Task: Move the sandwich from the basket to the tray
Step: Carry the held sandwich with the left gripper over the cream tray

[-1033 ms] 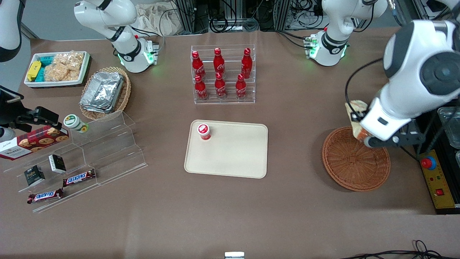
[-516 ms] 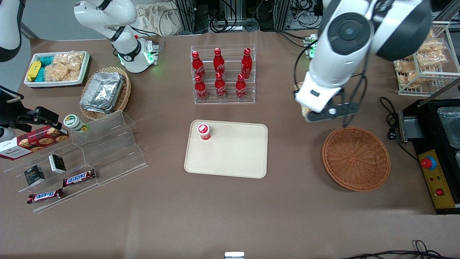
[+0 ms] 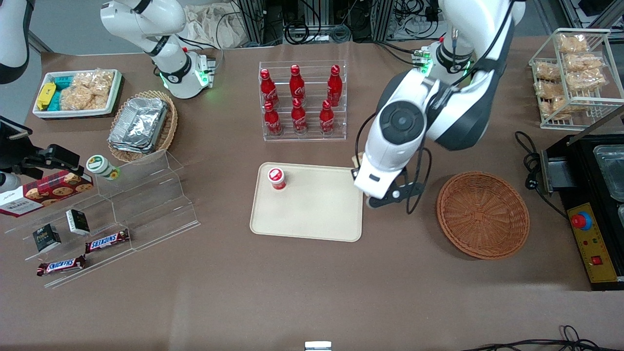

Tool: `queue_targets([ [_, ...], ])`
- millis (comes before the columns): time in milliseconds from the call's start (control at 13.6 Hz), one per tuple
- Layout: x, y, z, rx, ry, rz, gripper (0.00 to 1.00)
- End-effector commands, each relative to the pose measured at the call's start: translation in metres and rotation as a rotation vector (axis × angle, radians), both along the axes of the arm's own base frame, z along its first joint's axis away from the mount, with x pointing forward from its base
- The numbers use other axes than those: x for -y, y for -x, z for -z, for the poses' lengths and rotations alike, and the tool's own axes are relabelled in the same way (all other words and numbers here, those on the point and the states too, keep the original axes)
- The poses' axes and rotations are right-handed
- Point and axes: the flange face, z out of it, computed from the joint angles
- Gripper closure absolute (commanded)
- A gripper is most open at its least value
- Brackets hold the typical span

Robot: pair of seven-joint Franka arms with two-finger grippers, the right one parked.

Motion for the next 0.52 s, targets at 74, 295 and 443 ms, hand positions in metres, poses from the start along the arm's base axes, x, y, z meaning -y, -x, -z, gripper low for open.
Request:
queue_targets([
  [74,0.027,-0.012,0.072,0.012,0.019,-0.065,1.00],
  [295,0.040,-0.012,0.122,0.009,0.024,-0.060,1.00],
  [443,0.041,-0.014,0.146,0.003,0.014,-0.059,1.00],
])
